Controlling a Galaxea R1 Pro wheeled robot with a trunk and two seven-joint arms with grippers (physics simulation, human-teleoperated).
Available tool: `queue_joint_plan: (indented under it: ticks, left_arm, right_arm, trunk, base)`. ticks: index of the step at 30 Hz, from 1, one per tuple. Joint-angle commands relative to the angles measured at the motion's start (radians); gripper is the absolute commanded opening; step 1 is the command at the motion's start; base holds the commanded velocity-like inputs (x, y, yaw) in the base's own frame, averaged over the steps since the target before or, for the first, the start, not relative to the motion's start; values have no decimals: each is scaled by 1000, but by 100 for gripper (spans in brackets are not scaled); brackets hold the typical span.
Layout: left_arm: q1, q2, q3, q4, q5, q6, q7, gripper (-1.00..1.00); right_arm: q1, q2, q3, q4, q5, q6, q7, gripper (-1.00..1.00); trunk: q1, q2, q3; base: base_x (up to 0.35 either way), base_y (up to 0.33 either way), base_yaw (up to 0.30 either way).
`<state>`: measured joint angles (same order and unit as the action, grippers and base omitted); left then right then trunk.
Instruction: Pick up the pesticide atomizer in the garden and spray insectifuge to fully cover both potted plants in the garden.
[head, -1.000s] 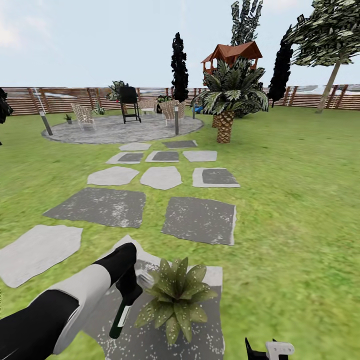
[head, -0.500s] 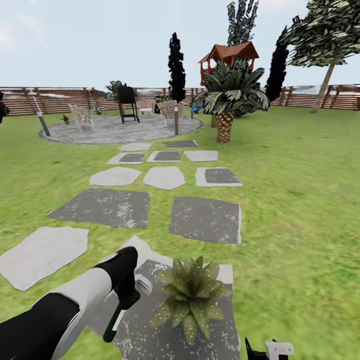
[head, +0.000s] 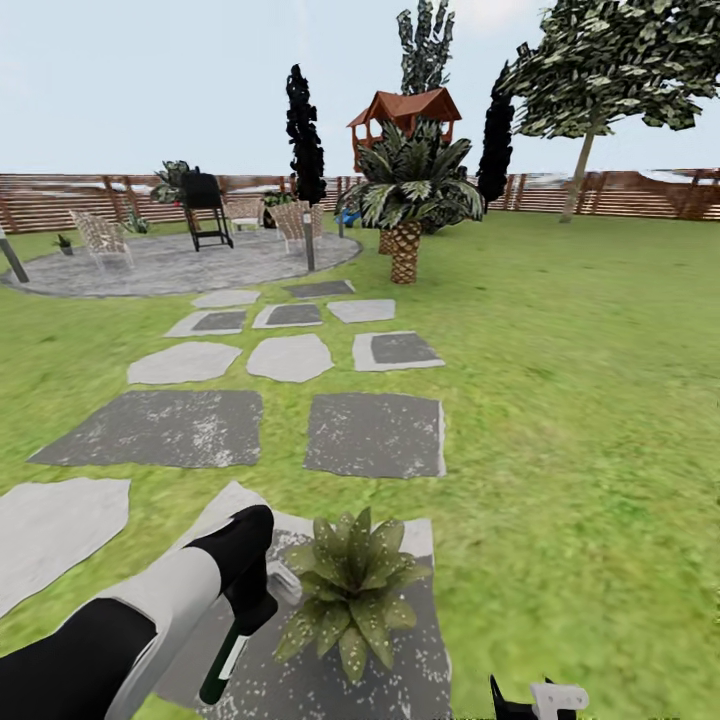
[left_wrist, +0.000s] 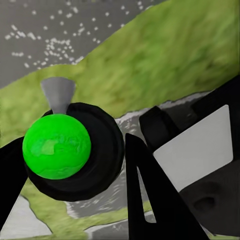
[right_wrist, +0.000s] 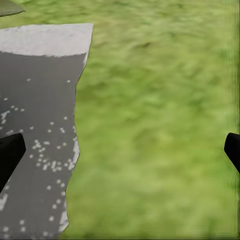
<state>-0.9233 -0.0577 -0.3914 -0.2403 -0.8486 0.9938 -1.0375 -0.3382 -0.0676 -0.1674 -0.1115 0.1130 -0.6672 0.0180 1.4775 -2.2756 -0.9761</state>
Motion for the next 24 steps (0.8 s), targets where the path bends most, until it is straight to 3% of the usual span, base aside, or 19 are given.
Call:
queue_joint_plan:
  ticks: [1,13,20,24]
  left_arm:
    - [1,1,1,-2,-11,5,-9,-100]
    - [5,3,1,-6,-13,6,-4,-100]
    - [0,2,3,-14,-14,9,-1,-100]
    - [-3,1,3,-16,-14,9,-1,-100]
  right_arm:
    - [-1,0,-9,1,10,-3,1,100]
    - [-1,0,-9,1,10,-3,0,100]
    - [-1,0,-9,1,10,-3,1,100]
    - [-1,0,-9,1,10,-3,1,100]
  trunk:
    - [0,0,-1]
    - [0,0,-1]
    - [0,0,-1]
    - [0,0,-1]
  base:
    - [-43,85,-91]
    - [-140,242,-10]
    - [44,321,-4]
    - [129,331,-193]
